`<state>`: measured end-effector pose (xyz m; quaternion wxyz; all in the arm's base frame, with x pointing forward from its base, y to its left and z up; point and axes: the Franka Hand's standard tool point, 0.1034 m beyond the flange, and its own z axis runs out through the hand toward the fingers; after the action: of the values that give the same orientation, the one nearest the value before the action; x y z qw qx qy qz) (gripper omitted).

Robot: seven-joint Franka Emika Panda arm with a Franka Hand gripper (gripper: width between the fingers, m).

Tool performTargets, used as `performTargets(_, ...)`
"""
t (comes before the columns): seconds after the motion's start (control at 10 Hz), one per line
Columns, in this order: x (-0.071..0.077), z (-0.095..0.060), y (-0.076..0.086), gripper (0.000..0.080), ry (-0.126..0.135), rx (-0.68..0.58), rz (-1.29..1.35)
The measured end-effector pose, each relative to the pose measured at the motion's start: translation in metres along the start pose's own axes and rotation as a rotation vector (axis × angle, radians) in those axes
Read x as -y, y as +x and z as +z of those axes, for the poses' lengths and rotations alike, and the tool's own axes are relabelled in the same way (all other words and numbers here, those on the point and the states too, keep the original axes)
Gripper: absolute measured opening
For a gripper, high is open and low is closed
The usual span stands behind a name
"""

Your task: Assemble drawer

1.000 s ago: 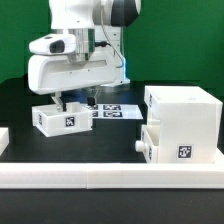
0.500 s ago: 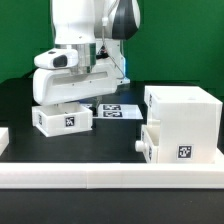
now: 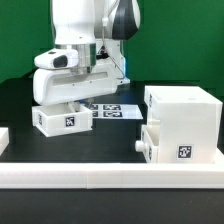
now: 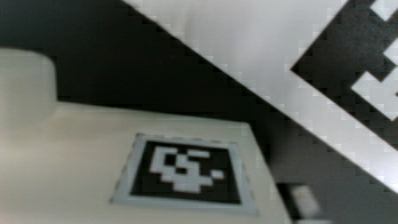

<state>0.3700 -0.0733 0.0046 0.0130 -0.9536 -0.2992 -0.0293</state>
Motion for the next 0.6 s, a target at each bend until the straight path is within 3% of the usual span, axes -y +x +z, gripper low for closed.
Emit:
performTargets(0.1, 0.000, 0.000, 0.000, 0.0055, 0.000, 0.000, -0.001)
performTargets(0.4, 0.003, -0.003, 0.011, 0.0041, 0.009, 0.001, -0.016)
performTargets(0.6, 0.005, -0.015, 0.040, 0.0041, 0.020, 0.000, -0.047)
